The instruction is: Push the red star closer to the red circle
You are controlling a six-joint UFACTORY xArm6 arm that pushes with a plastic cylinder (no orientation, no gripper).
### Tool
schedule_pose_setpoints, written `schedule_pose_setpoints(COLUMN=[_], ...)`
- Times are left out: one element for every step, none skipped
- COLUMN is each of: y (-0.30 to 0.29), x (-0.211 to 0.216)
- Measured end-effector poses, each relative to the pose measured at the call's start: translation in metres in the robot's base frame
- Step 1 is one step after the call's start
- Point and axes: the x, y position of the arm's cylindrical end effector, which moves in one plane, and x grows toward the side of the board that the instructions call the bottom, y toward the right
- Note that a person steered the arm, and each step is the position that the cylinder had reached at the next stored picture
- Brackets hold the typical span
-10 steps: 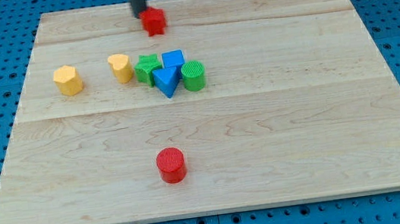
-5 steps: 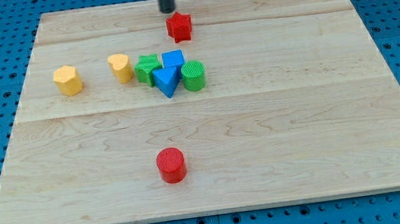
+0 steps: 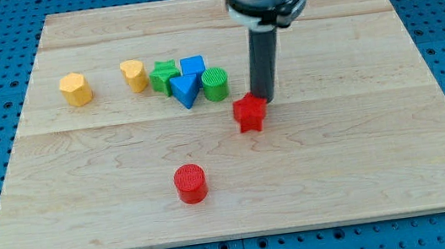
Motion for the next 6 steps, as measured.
schedule_pose_setpoints(y=[-0.028,-0.067,-0.072,-0.073,-0.073,-0.076], x=[0.011,0.041,0.044,0.052,0.042,0.035])
